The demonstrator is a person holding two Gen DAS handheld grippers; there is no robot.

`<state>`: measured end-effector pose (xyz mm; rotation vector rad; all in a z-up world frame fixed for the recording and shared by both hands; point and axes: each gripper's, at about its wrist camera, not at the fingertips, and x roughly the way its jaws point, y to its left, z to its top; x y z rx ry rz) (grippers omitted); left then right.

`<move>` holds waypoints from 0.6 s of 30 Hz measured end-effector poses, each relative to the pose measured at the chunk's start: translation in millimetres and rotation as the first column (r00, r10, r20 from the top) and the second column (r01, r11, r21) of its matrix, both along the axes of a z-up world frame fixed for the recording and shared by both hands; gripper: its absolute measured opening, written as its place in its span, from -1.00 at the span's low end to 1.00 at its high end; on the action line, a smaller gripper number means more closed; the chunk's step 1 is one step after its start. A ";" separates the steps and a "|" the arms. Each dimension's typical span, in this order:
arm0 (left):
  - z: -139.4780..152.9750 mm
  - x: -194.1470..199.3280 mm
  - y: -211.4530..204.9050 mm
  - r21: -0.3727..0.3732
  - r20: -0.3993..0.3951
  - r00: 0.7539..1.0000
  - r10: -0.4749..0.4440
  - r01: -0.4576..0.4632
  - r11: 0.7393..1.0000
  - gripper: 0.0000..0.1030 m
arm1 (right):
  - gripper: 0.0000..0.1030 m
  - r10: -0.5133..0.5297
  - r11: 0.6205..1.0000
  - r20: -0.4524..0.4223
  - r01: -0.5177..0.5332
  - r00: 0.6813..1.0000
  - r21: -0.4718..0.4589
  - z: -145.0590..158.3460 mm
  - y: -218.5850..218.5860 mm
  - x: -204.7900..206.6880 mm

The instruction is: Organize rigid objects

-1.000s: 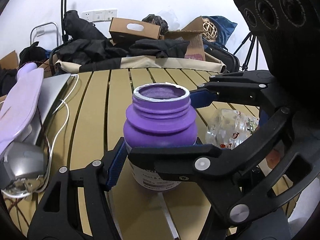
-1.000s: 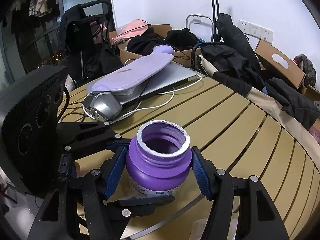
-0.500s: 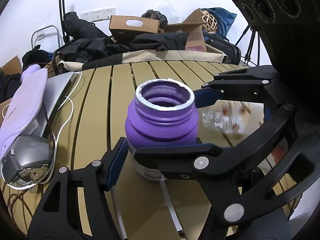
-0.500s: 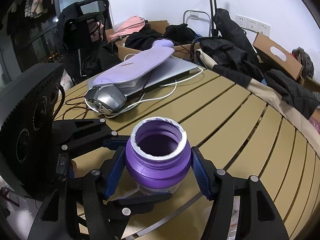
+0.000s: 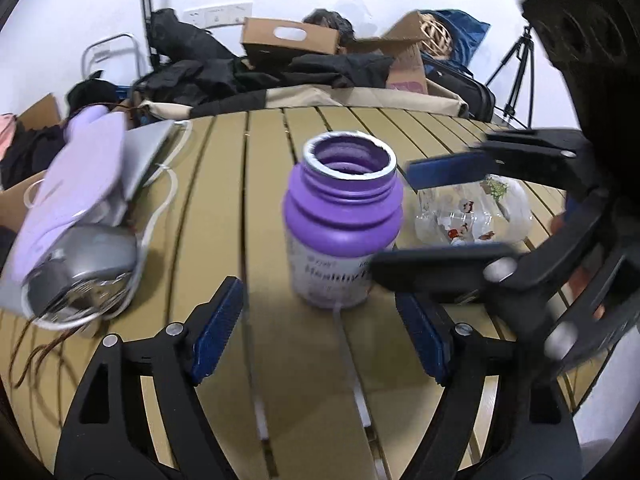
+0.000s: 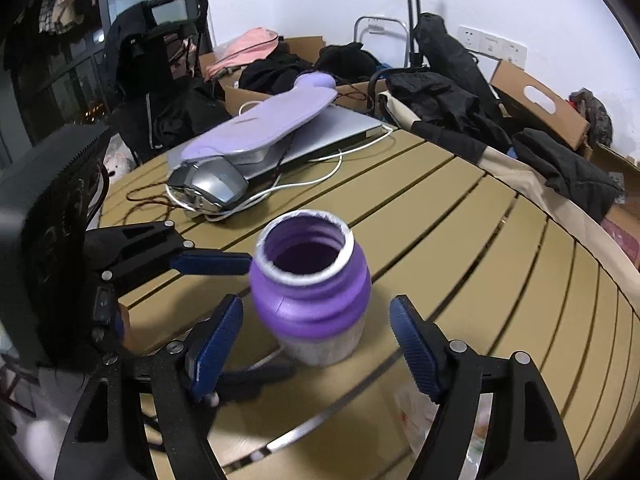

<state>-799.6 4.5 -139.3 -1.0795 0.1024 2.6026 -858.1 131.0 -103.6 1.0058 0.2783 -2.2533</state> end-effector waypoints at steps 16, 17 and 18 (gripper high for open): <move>77.8 133.2 -35.6 0.059 -0.183 0.950 0.252 -0.245 0.968 0.72 | 0.57 -0.384 0.923 -0.079 0.379 0.920 -0.071 53.3 105.3 145.4; 81.8 143.9 -33.5 0.064 -0.187 0.948 0.256 -0.249 0.966 0.72 | 0.57 -0.393 0.919 -0.081 0.387 0.916 -0.078 56.1 107.0 157.3; 88.3 159.7 -31.2 0.067 -0.193 0.945 0.265 -0.257 0.964 0.72 | 0.57 -0.400 0.916 -0.083 0.393 0.913 -0.086 59.6 109.2 170.2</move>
